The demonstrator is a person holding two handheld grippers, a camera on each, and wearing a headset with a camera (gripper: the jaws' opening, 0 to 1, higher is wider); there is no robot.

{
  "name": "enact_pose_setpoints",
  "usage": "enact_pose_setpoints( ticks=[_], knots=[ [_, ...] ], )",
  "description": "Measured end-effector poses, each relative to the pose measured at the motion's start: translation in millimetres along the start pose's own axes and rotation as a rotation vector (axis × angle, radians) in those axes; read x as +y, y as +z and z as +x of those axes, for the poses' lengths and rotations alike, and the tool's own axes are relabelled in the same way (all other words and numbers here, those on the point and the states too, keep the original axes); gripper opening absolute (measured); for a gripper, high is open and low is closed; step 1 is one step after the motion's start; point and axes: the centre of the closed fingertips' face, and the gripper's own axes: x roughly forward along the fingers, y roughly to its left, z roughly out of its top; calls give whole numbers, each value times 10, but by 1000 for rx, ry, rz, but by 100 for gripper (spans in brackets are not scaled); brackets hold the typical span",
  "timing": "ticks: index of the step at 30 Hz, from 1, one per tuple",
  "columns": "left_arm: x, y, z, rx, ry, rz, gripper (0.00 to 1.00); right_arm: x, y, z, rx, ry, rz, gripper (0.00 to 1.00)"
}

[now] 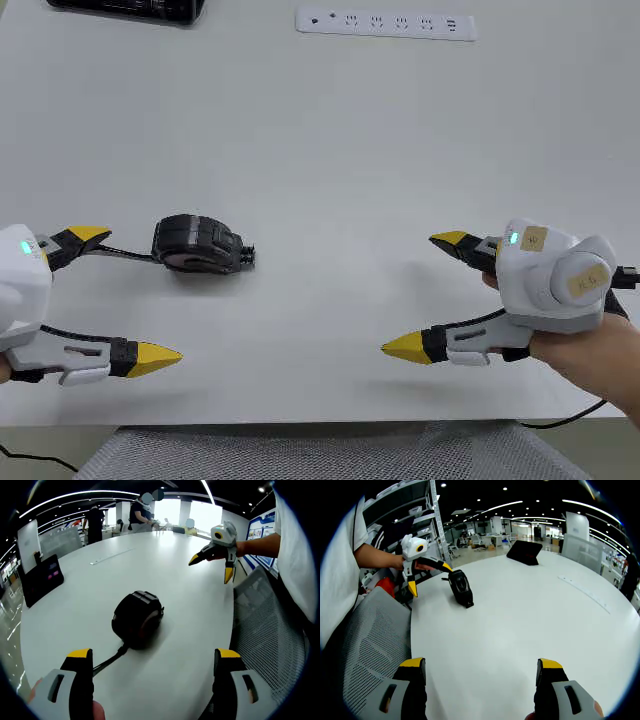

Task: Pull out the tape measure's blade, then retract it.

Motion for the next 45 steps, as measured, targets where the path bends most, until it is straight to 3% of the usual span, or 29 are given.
enact_pose_setpoints(
  ticks=[24, 45],
  knots=[
    [22, -8, 2, 4, 5, 3, 99, -59, 30, 4, -13, -26, -11, 96],
    [43, -6, 3, 3, 12, 8, 99, -44, 34, 7, -13, -16, -8, 95]
  ],
)
